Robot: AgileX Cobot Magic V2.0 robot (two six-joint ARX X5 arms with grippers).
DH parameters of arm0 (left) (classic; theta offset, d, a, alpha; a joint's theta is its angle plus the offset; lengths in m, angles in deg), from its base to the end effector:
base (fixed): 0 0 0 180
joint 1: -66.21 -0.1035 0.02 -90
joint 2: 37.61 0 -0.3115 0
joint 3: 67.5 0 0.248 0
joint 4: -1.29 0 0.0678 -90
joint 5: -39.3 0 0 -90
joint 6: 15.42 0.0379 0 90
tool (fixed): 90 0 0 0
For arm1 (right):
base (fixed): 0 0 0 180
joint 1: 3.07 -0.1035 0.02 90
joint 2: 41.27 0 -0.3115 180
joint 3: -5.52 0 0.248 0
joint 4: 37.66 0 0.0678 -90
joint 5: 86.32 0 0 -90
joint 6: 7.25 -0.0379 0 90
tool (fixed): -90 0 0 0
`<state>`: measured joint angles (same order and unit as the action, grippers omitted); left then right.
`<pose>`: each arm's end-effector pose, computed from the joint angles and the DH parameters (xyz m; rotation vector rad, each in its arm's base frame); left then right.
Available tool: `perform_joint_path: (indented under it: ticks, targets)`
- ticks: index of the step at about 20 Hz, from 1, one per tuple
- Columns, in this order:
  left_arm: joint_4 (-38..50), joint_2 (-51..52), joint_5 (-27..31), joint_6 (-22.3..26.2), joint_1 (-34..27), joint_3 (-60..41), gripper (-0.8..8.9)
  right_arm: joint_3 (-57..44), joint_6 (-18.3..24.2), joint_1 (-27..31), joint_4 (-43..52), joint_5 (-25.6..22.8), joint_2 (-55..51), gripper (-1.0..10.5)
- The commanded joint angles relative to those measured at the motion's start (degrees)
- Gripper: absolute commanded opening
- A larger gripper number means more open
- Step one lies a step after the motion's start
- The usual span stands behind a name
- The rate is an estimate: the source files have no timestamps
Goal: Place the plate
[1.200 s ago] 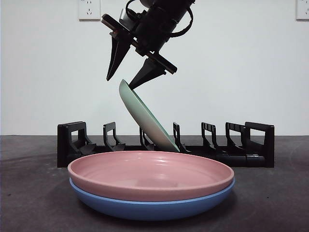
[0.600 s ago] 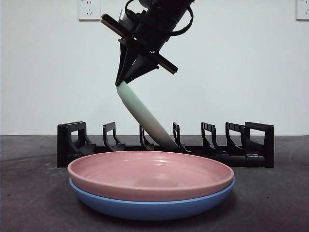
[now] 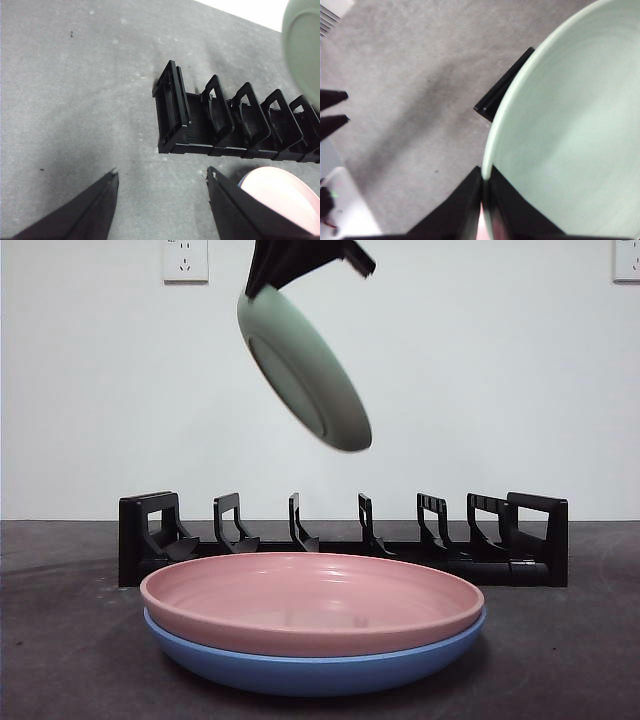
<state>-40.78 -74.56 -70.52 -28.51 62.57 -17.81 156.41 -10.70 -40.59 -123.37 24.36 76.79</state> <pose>0.1038 -0.0063 0.2948 -0.3265 0.5333 -0.2180 0.3386 0.2769 0.4305 -0.0898 0.9782 0.9106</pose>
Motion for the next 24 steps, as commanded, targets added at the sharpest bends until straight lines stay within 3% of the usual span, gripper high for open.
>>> perform_joint_path:
  ticks: [1, 9, 18, 21, 24]
  targets:
    - [0.7, -0.1, -0.2, 0.4, -0.1, 1.1, 2.78, 2.0, 3.7, -1.8, 0.1, -4.8, -2.1, 0.1]
    - [0.7, -0.1, -0.2, 0.3, -0.1, 1.1, 2.78, 1.8, 3.8, -7.0, -1.2, -10.9, -10.1, 0.1]
    - [0.7, -0.1, -0.2, 0.2, -0.1, 1.1, 2.78, 0.3, 3.8, -21.2, 1.0, -21.6, -18.9, 0.1]
    - [0.7, -0.1, -0.2, 0.2, -0.1, 1.1, 2.78, -7.2, 4.4, -25.0, 9.0, -24.4, -24.1, 0.1]
    - [0.7, -0.1, -0.2, 0.2, -0.1, 1.1, 2.78, -24.0, 6.6, -26.3, 21.6, -25.1, -32.4, 0.1]
